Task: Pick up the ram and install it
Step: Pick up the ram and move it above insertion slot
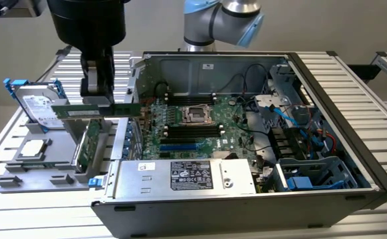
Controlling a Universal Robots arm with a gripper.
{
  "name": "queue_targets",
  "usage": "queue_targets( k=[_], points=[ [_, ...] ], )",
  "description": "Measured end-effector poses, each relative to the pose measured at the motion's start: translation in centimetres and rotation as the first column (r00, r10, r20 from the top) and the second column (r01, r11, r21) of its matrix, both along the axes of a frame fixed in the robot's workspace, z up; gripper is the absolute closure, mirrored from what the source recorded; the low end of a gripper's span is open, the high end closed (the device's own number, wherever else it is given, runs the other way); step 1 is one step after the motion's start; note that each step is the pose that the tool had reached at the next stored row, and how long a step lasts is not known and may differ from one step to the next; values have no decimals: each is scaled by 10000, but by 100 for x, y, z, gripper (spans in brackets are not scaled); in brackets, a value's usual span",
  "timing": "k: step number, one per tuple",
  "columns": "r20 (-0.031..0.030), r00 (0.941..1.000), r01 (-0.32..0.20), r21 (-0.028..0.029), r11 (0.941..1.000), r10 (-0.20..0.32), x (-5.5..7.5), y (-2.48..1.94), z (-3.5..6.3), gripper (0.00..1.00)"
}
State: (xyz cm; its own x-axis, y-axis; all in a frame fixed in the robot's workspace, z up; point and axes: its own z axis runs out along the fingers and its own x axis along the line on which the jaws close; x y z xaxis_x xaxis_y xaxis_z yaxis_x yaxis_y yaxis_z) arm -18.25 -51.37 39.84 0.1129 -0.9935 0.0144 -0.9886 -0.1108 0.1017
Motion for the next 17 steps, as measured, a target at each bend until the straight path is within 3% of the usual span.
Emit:
queue_targets(
  k=[9, 17],
  points=[
    [0, 10000, 0, 0, 10000, 0, 381, 52, 0, 86],
    [15, 10000, 0, 1, 10000, 0, 640, 162, -3, 86]
  ],
)
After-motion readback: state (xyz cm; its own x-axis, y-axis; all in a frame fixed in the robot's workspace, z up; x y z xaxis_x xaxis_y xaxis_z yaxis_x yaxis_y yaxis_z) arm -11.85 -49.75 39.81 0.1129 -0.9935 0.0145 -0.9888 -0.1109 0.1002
